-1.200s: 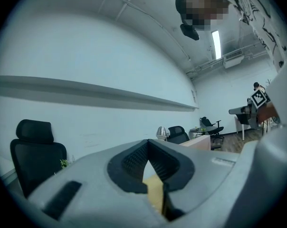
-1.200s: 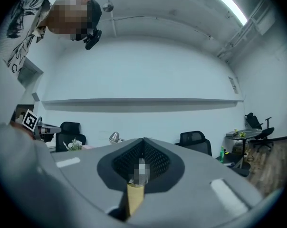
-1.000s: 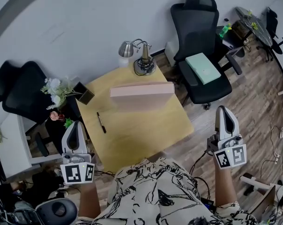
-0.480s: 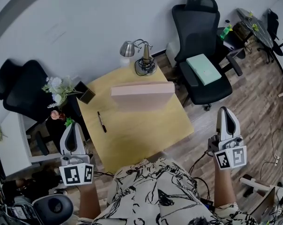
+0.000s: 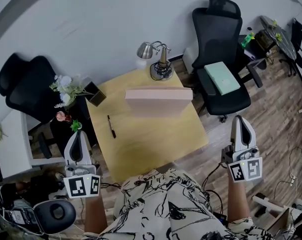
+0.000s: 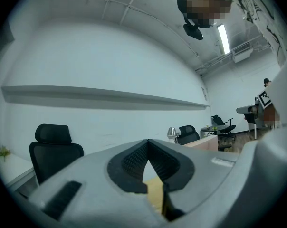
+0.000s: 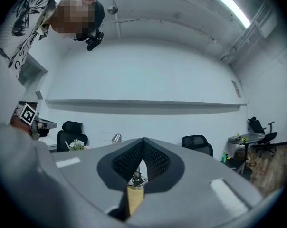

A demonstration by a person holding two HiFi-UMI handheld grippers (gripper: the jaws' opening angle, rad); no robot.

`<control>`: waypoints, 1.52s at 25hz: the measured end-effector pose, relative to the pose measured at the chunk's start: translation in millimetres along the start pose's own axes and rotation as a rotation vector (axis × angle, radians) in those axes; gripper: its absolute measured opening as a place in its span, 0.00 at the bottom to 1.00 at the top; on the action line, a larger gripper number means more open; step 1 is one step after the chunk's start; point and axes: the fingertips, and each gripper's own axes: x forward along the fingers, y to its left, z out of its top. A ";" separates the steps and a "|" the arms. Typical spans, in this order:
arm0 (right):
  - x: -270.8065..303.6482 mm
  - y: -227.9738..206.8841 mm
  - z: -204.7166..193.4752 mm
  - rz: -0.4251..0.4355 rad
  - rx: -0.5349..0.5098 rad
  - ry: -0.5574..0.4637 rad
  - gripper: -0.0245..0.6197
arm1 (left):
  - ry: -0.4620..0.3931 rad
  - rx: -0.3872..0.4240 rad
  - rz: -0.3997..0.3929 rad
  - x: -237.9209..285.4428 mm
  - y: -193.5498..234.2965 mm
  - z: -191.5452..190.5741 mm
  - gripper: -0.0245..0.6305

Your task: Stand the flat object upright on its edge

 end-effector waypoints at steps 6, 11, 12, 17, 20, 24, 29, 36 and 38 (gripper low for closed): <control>14.2 14.0 -1.4 0.049 0.002 -0.004 0.05 | 0.001 0.001 0.044 -13.3 10.8 -0.3 0.04; 23.0 21.3 -0.9 0.074 0.001 -0.006 0.05 | 0.009 0.003 0.072 -21.6 18.5 -1.1 0.04; 24.7 22.7 -1.0 0.079 -0.001 -0.007 0.05 | 0.008 0.004 0.076 -22.4 19.6 -1.3 0.04; 30.6 27.8 -2.6 0.096 -0.004 -0.004 0.05 | 0.014 0.007 0.083 -24.0 21.1 -3.2 0.04; 32.3 28.1 -4.4 0.097 -0.005 0.002 0.05 | 0.015 0.005 0.084 -24.0 21.0 -4.0 0.04; 35.9 29.9 -6.6 0.113 -0.004 0.014 0.05 | 0.016 0.005 0.083 -21.4 19.6 -4.4 0.04; 40.0 31.6 -9.4 0.121 0.006 0.020 0.05 | 0.018 0.008 0.079 -17.9 19.0 -5.0 0.04; 43.3 32.7 -9.8 0.119 0.006 0.023 0.05 | 0.022 0.003 0.078 -15.2 20.8 -6.5 0.04; 44.5 33.1 -9.4 0.119 0.003 0.023 0.05 | 0.023 0.002 0.077 -14.0 21.0 -6.8 0.04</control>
